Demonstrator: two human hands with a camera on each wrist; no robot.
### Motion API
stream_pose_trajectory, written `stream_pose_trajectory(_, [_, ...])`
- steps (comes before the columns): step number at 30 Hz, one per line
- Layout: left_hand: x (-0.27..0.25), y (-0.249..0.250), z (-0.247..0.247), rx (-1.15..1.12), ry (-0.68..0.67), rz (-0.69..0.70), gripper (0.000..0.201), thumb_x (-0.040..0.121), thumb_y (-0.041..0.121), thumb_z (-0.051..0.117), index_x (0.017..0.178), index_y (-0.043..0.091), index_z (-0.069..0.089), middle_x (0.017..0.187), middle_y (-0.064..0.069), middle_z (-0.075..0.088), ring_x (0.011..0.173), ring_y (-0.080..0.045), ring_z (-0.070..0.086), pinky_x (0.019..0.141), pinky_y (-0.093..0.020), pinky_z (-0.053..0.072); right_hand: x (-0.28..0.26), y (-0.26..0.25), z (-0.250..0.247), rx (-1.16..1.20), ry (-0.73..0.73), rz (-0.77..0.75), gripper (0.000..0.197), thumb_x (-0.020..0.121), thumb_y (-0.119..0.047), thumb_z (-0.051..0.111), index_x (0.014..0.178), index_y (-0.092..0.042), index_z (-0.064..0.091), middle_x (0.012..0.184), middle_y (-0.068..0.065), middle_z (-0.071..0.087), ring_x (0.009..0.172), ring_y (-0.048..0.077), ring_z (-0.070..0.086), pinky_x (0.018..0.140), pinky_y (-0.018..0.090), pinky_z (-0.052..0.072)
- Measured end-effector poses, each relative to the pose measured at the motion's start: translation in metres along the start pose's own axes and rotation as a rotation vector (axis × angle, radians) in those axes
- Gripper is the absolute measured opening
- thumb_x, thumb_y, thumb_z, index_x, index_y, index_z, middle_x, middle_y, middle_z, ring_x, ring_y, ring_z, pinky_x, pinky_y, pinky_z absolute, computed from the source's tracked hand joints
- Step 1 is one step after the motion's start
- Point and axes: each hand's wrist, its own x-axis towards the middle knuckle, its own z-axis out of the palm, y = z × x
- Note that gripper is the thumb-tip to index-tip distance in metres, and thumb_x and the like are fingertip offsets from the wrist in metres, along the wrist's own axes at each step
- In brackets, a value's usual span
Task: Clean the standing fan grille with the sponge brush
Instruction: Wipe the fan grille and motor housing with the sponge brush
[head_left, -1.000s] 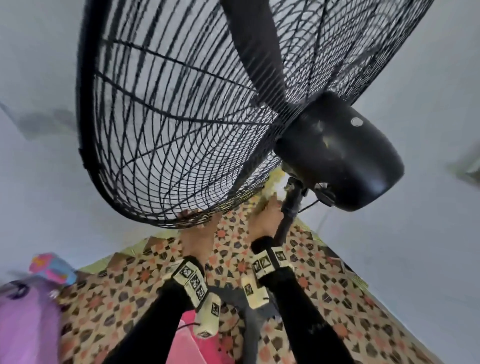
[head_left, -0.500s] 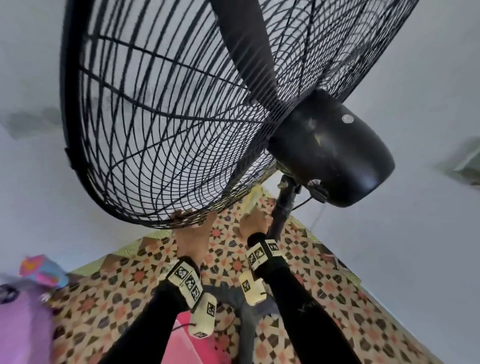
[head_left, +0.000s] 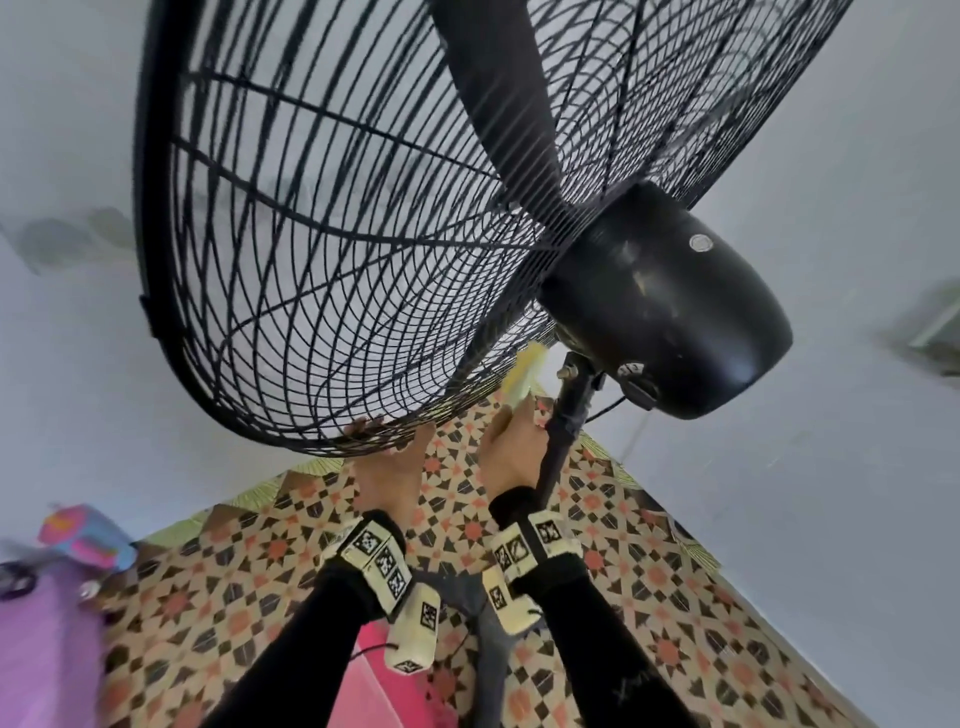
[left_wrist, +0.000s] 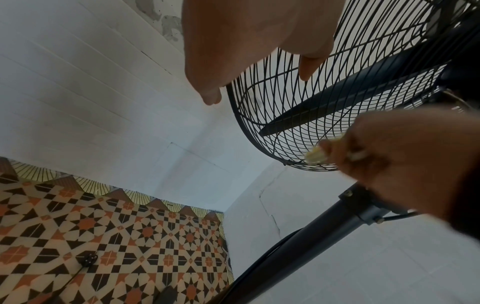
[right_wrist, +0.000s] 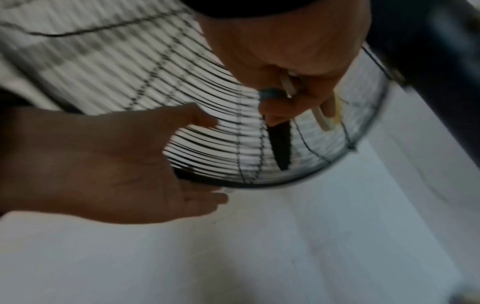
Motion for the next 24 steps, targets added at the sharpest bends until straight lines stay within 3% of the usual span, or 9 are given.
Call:
stream_pose_trajectory(4, [0.002, 0.006, -0.002, 0.034, -0.017, -0.042, 0.041, 0.092, 0.044, 0.075, 0.080, 0.015, 0.049, 0.083, -0.003, 0.064, 0.089, -0.029, 0.067, 0.083, -0.030, 0.048, -0.003, -0.026, -0.021, -0.068, 0.103, -0.137, 0.034, 0.101, -0.009, 0.050, 0.133, 0.003, 0.049, 0.080, 0.009, 0.069, 0.064, 0.020, 0.065, 0.054, 0.008, 0.038])
stream_pose_trajectory(6, [0.003, 0.004, -0.002, 0.026, -0.035, -0.037, 0.044, 0.088, 0.052, 0.074, 0.088, 0.014, 0.053, 0.088, -0.007, 0.068, 0.089, -0.028, 0.067, 0.095, -0.030, 0.046, -0.003, -0.032, -0.033, -0.052, 0.140, -0.147, 0.039, 0.098, -0.005, 0.052, 0.136, 0.003, 0.048, 0.074, 0.002, 0.067, 0.063, 0.017, 0.066, 0.058, 0.012, 0.041])
stream_pose_trajectory(8, [0.004, 0.000, -0.003, 0.037, -0.053, -0.038, 0.049, 0.086, 0.062, 0.072, 0.086, 0.018, 0.051, 0.088, -0.018, 0.068, 0.090, -0.035, 0.067, 0.101, -0.041, 0.051, -0.008, -0.035, -0.039, -0.010, 0.188, -0.172, 0.048, 0.097, -0.004, 0.054, 0.144, 0.000, 0.044, 0.063, -0.017, 0.049, 0.053, -0.002, 0.049, 0.054, 0.013, 0.043])
stream_pose_trajectory(11, [0.005, -0.004, -0.003, 0.083, -0.041, -0.075, 0.099, 0.073, 0.085, 0.067, 0.133, 0.007, 0.056, 0.133, -0.019, 0.065, 0.125, -0.040, 0.060, 0.111, -0.051, 0.047, -0.016, -0.033, -0.035, 0.013, 0.208, -0.181, 0.065, 0.096, -0.003, 0.055, 0.156, -0.007, 0.031, 0.066, -0.022, 0.042, 0.056, -0.004, 0.044, 0.056, 0.017, 0.041])
stream_pose_trajectory(13, [0.005, -0.002, -0.004, 0.069, -0.025, -0.078, 0.112, 0.070, 0.087, 0.067, 0.140, 0.001, 0.052, 0.138, -0.019, 0.063, 0.128, -0.040, 0.058, 0.112, -0.050, 0.046, -0.010, -0.024, -0.024, -0.052, 0.141, -0.185, 0.071, 0.097, -0.001, 0.052, 0.160, -0.009, 0.020, 0.066, -0.015, 0.043, 0.057, 0.001, 0.043, 0.054, 0.017, 0.037])
stream_pose_trajectory(16, [-0.002, 0.006, -0.009, -0.007, -0.014, -0.047, 0.084, 0.084, 0.063, 0.075, 0.136, 0.001, 0.055, 0.138, -0.018, 0.062, 0.129, -0.036, 0.057, 0.114, -0.042, 0.043, 0.005, -0.010, -0.013, -0.072, 0.010, -0.107, 0.072, 0.098, 0.001, 0.048, 0.162, -0.012, 0.017, 0.066, -0.007, 0.054, 0.058, 0.009, 0.057, 0.054, 0.014, 0.050])
stream_pose_trajectory(19, [0.003, -0.001, -0.003, -0.026, -0.015, -0.095, 0.055, 0.089, 0.050, 0.077, 0.112, 0.002, 0.061, 0.120, -0.016, 0.066, 0.112, -0.032, 0.062, 0.107, -0.037, 0.048, 0.008, -0.016, -0.023, -0.030, 0.128, -0.118, 0.068, 0.098, -0.003, 0.050, 0.160, -0.012, 0.023, 0.065, -0.005, 0.055, 0.058, 0.016, 0.060, 0.061, 0.033, 0.057])
stream_pose_trajectory(21, [0.001, 0.004, -0.004, -0.022, -0.028, -0.096, 0.044, 0.090, 0.049, 0.076, 0.090, 0.012, 0.053, 0.105, -0.012, 0.062, 0.096, -0.026, 0.058, 0.093, -0.029, 0.047, 0.004, -0.019, -0.026, 0.045, 0.163, -0.133, 0.067, 0.098, -0.003, 0.052, 0.159, -0.011, 0.024, 0.063, -0.008, 0.051, 0.053, 0.006, 0.052, 0.053, 0.020, 0.049])
stream_pose_trajectory(24, [-0.002, 0.009, -0.007, -0.037, -0.024, -0.087, 0.057, 0.091, 0.048, 0.075, 0.116, -0.001, 0.061, 0.104, -0.015, 0.070, 0.093, -0.030, 0.064, 0.079, -0.030, 0.047, 0.009, -0.003, -0.005, 0.057, 0.055, -0.064, 0.065, 0.101, -0.002, 0.048, 0.159, -0.015, 0.024, 0.073, -0.005, 0.057, 0.057, 0.009, 0.063, 0.051, 0.012, 0.052])
